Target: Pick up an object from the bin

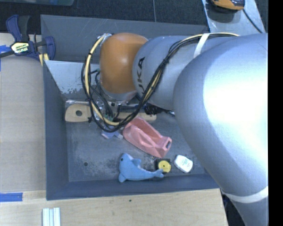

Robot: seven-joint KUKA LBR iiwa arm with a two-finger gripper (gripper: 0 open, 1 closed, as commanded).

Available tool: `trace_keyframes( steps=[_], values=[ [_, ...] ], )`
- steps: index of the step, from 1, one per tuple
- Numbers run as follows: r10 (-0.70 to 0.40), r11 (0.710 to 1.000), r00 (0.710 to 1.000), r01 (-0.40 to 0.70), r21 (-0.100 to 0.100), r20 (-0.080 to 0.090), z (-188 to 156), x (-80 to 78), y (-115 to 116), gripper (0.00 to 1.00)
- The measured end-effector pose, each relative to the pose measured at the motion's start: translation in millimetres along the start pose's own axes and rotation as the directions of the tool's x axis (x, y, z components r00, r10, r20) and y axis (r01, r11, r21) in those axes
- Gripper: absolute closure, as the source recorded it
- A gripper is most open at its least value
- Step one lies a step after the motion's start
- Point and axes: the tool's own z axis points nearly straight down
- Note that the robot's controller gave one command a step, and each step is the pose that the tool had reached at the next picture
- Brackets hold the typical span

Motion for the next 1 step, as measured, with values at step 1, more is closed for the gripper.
trace_keyframes(
  steps=[1],
  values=[
    [0.000, 1.000, 1.000, 0.000, -0.001, 0.002, -27.5, -0.9, -0.4, 1.00]
  ],
)
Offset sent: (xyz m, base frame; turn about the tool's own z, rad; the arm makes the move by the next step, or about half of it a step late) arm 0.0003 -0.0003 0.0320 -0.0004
